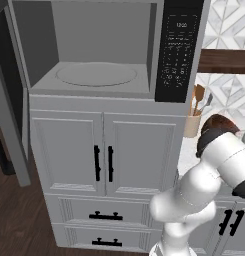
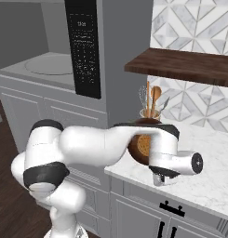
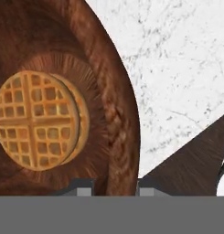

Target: Open the microwave, place the bowl with waffle inside the microwave, then close the microwave door and turn it on.

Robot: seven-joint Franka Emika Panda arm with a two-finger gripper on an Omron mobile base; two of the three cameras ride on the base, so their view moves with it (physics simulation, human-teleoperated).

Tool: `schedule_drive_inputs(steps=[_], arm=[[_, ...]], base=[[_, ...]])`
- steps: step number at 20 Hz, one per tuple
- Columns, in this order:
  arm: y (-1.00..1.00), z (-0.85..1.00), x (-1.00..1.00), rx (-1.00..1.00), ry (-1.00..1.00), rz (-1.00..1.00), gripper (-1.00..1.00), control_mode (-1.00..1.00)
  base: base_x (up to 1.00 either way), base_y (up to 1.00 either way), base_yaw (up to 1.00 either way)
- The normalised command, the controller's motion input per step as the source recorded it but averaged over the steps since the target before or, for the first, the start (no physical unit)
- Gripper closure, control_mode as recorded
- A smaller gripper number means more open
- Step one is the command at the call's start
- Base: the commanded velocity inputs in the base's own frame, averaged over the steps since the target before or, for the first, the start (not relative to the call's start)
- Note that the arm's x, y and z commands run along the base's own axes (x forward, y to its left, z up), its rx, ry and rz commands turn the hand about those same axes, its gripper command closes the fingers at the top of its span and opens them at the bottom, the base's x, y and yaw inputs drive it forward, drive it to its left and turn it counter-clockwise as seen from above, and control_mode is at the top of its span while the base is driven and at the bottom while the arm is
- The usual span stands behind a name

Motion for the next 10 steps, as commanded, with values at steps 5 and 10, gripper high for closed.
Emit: schedule_drive_inputs(steps=[5,10], arm=[[0.15,1.0,-0.99,0.08,-0.17,-0.05,1.0,-1.0],[0.32,0.98,-1.0,-0.05,0.0,-0.02,1.0,-1.0]], base=[[0.0,0.0,0.0],[0.0,0.0,0.0]])
